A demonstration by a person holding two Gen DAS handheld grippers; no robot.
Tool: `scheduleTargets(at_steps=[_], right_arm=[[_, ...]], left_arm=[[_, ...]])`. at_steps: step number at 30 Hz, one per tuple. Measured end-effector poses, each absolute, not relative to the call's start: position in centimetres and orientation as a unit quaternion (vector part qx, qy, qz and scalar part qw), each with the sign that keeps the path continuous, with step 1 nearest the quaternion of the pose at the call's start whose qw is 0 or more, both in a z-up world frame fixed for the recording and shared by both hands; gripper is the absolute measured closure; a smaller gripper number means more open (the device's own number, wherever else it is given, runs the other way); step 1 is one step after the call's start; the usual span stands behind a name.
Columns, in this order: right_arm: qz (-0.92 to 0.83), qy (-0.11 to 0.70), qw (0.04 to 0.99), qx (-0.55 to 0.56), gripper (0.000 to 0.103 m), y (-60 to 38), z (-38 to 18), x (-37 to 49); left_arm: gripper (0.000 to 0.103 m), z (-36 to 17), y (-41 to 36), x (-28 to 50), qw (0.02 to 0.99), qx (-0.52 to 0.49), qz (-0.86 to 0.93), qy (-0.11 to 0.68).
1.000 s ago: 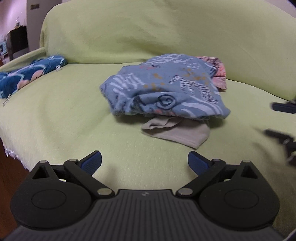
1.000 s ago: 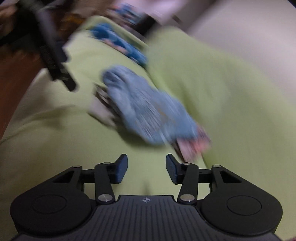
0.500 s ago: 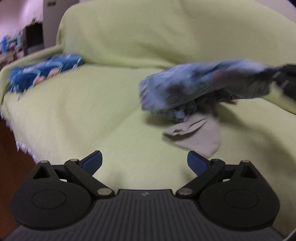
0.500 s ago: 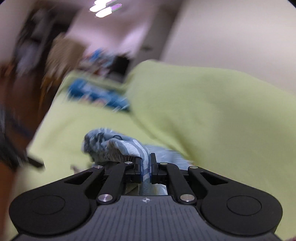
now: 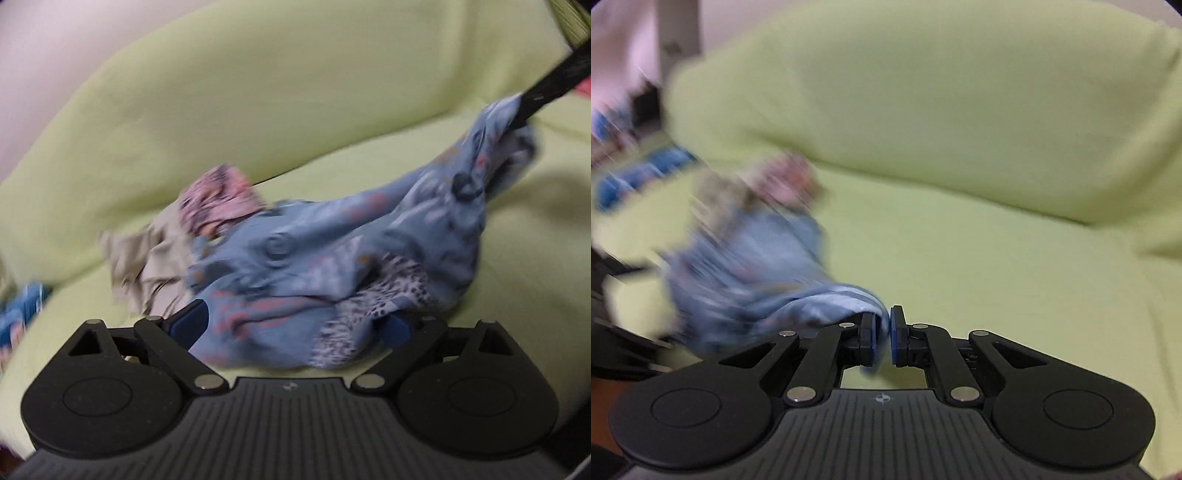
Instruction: Fold clothes
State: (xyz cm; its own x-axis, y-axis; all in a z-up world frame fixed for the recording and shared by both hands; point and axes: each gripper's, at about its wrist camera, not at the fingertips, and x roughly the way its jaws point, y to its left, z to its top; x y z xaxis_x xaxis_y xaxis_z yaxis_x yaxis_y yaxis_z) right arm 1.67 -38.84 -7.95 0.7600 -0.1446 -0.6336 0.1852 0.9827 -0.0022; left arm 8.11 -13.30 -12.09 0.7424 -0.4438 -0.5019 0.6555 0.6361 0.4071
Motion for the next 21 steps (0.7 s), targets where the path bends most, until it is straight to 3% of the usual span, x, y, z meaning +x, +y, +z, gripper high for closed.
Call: scheduleTargets(at_steps=[3,4,6,10,12,13,14,15,16,21], right_arm=[[-0.088,0.333,0.939,0.015,0.083,-39.7,-9.8,1.0],[-0.077,0.328,0.941,-0.006,0.069,-39.5,-10.3,0.7],[-0.051,0.315,0.944,-0.087,0.051,-38.3,-11.4,-0.2],[-0.002,0.301,0.912,-0.28,0.044,-35.5,-14.8,-0.4],[0.016,0.288,0.894,-0.344,0.047,-35.2,-16.8,0.1],[0.026,0.275,0.891,-0.361,0.05,-35.2,-17.7,0.4],[0.035,0.258,0.892,-0.368,0.054,-35.3,-18.3,1.0],[0.044,0.242,0.894,-0.375,0.071,-35.3,-18.8,1.7],[0.05,0.241,0.895,-0.373,0.093,-35.5,-18.8,2.5],[0.044,0.205,0.936,-0.282,0.096,-36.6,-13.5,3.6]], left_arm=[[0.015,-12.7,-13.6,6.9,0.875,0.31,-0.324,0.182],[0.019,-13.0,-13.8,6.8,0.872,0.322,-0.322,0.181],[0.022,-13.6,-14.2,6.5,0.864,0.347,-0.318,0.178],[0.026,-15.1,-15.3,5.1,0.842,0.408,-0.319,0.153],[0.033,-15.8,-16.0,4.7,0.831,0.432,-0.322,0.141],[0.046,-16.1,-16.3,5.0,0.828,0.441,-0.319,0.136],[0.076,-16.4,-16.7,5.3,0.825,0.45,-0.316,0.132],[0.091,-16.5,-17.0,5.7,0.824,0.456,-0.31,0.132],[0.096,-16.4,-17.3,6.5,0.826,0.458,-0.297,0.142],[0.097,-9.9,-15.7,7.4,0.857,0.411,-0.277,0.142]])
